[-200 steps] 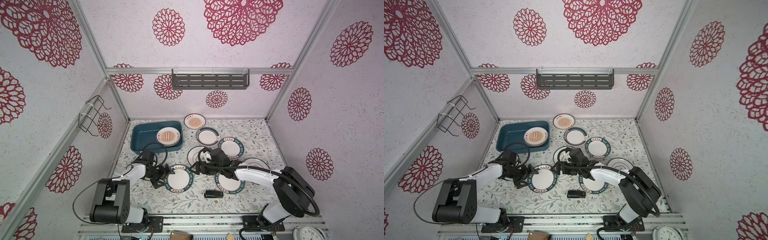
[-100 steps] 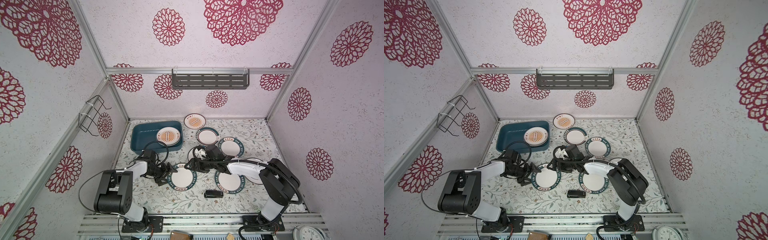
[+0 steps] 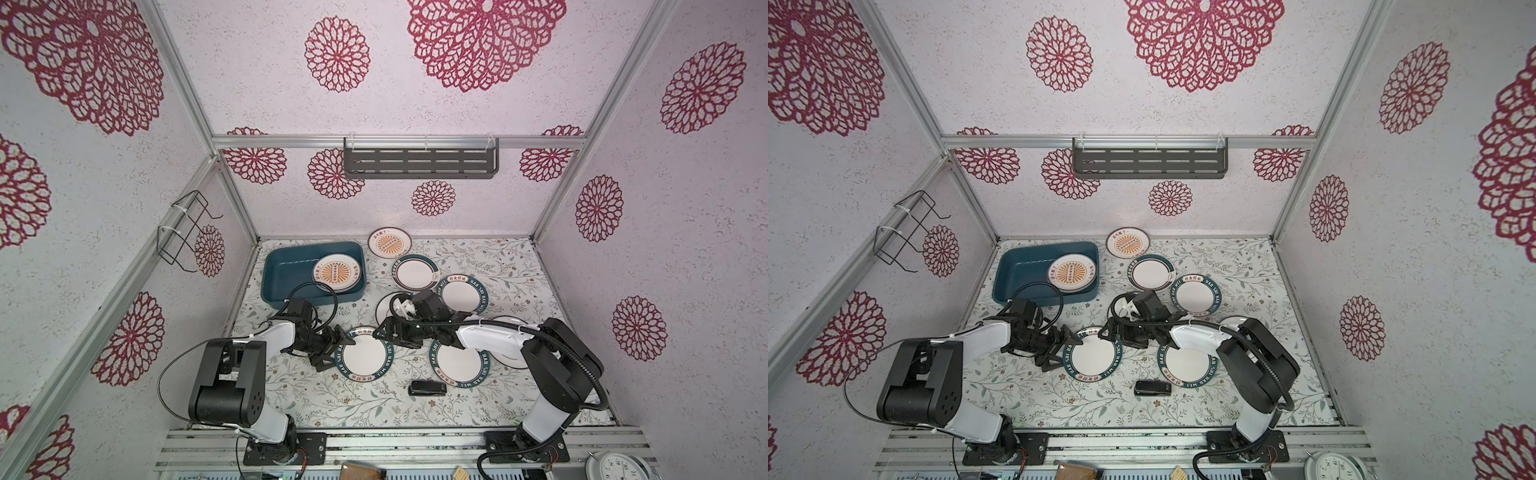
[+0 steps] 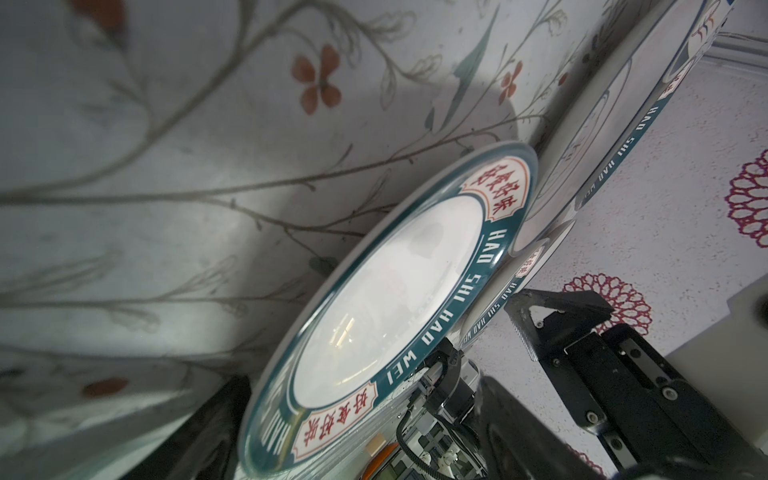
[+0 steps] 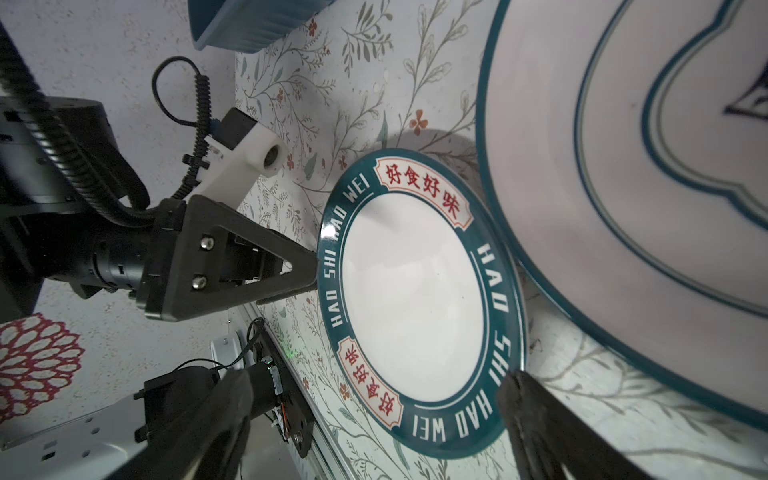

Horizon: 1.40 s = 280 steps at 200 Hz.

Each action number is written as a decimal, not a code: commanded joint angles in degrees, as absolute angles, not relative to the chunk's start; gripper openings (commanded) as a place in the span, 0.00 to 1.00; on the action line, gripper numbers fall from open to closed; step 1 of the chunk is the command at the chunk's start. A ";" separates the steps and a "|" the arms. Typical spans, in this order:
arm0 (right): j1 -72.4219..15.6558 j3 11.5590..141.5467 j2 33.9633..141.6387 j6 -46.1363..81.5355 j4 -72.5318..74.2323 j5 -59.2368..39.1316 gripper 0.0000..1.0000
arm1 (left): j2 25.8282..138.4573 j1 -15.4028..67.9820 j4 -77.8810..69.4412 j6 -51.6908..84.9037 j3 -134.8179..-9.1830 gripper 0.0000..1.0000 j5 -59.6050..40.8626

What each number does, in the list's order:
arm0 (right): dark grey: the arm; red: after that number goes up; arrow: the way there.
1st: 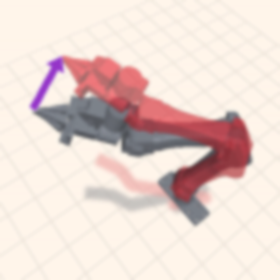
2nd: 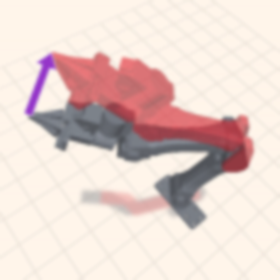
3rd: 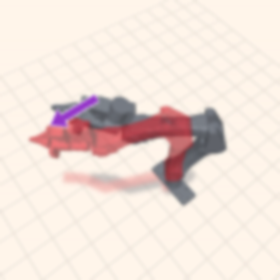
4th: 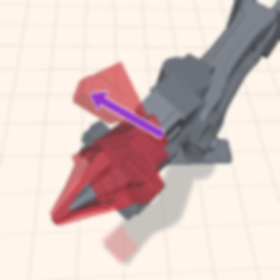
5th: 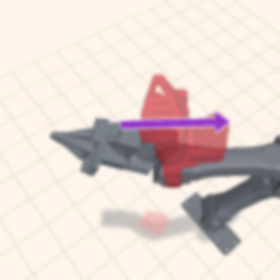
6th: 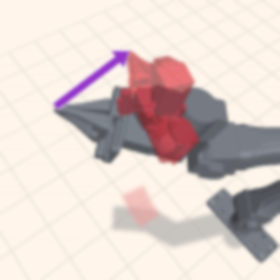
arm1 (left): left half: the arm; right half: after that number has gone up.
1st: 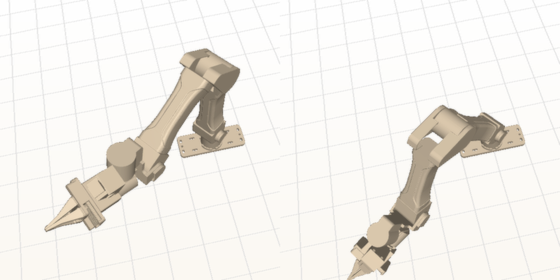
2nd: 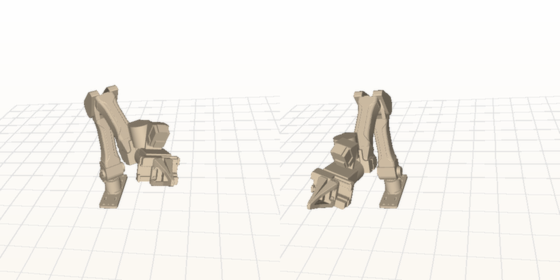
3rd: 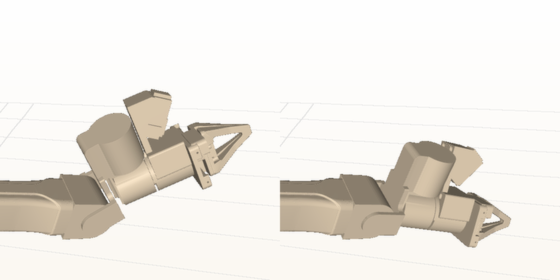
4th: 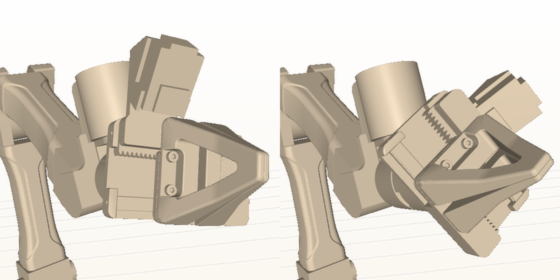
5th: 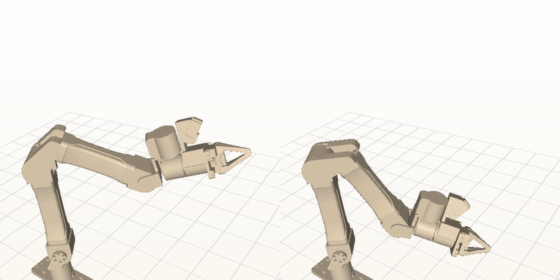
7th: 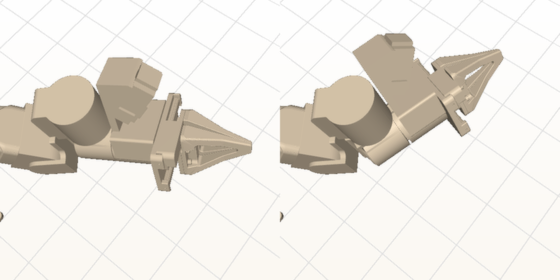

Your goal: Place the plates into the plastic bin on the countertop

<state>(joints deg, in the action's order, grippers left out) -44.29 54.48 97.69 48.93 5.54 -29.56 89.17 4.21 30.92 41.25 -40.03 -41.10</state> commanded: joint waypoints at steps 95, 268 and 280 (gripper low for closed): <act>-46.06 57.44 102.53 44.53 4.57 -31.18 0.99 | 90.63 8.23 27.22 39.87 -38.49 0.85 -39.34; -45.20 65.27 106.06 37.22 -4.29 -34.33 0.99 | 82.03 9.67 17.15 45.09 -36.65 0.26 -44.58; -45.16 65.63 105.87 37.09 -4.53 -34.17 0.99 | 81.34 9.67 17.24 45.51 -36.57 0.22 -44.32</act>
